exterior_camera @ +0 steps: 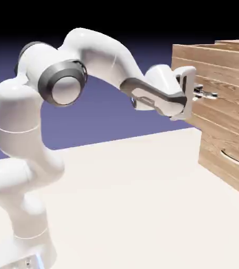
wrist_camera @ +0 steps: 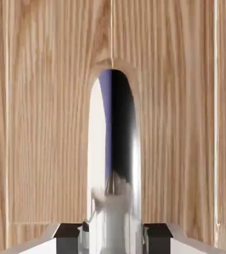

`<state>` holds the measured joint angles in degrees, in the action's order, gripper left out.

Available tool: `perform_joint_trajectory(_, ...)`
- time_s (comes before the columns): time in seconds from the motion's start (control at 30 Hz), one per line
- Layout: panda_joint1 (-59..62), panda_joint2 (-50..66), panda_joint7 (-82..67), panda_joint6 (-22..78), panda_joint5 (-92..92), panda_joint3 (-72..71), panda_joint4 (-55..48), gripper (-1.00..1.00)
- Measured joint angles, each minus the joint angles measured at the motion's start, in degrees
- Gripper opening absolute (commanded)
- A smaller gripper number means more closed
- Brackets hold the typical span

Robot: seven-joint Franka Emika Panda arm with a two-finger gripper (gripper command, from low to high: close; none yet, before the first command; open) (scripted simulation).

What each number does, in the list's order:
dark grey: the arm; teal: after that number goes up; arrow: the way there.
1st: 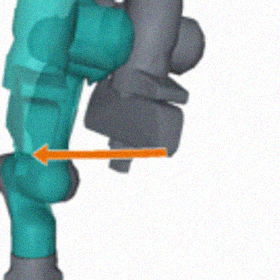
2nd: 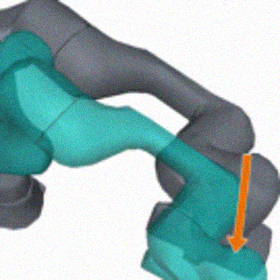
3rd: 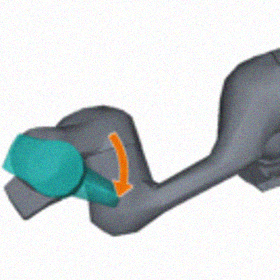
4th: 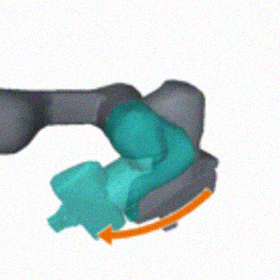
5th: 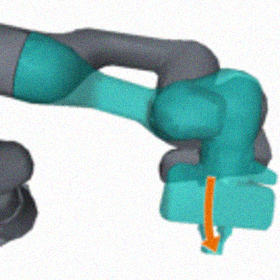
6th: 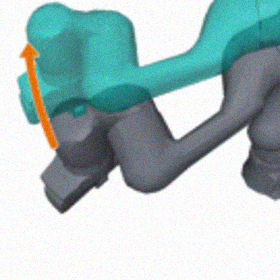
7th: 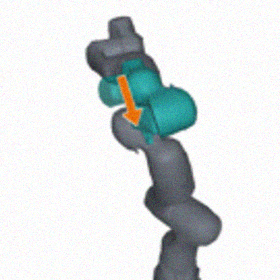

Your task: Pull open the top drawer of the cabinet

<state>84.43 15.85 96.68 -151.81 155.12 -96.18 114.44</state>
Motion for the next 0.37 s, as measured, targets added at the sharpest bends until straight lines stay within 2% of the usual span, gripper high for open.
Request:
perform_joint_trajectory(0.27,14.99,7.38,-7.13,3.95,-2.23,-16.61,8.67,-1.0)
perform_joint_trajectory(0.3,16.18,8.27,-7.9,4.38,-2.49,-17.96,9.65,1.0)
perform_joint_trajectory(0.37,16.2,8.27,-7.86,4.42,-2.47,-17.96,9.66,1.0)
